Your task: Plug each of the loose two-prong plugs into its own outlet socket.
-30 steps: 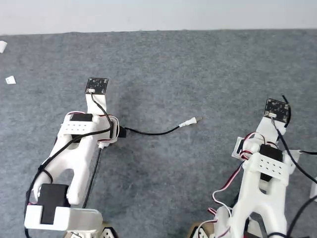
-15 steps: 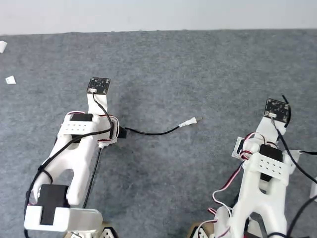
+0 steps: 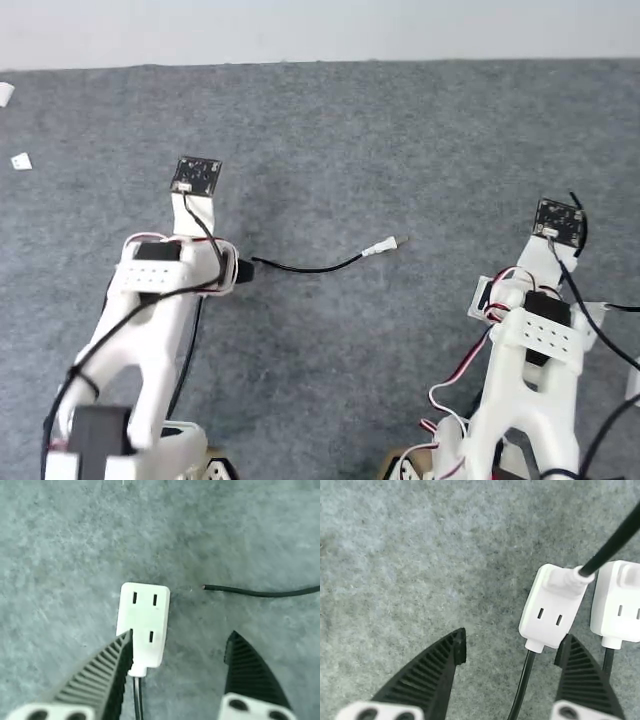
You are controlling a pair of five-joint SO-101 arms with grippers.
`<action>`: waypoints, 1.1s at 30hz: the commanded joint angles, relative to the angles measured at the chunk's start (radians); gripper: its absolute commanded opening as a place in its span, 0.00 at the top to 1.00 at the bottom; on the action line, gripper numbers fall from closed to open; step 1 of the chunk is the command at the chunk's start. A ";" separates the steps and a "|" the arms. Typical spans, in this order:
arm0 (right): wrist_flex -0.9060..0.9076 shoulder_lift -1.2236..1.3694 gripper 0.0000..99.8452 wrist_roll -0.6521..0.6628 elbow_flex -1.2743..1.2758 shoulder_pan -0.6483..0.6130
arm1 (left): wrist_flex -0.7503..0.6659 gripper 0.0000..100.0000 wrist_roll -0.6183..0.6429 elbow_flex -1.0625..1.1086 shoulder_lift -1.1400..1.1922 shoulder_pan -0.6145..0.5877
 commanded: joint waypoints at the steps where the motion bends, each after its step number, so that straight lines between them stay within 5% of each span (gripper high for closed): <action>1: -0.015 -0.031 0.72 0.011 -0.006 -0.008 | 0.002 0.72 0.000 -0.137 0.127 -0.034; 15: -0.015 -0.031 0.72 0.011 -0.006 -0.008 | 0.137 0.72 -0.008 -0.325 0.341 -0.058; 21: -0.015 -0.031 0.72 0.011 -0.006 -0.008 | 0.176 0.95 -0.008 -0.323 0.344 -0.014; 28: -0.015 -0.031 0.72 0.011 -0.006 -0.008 | 0.198 0.95 0.006 -0.248 0.334 0.066; 33: -0.015 -0.031 0.72 0.011 -0.006 -0.010 | 0.221 0.96 0.187 -0.271 0.315 0.158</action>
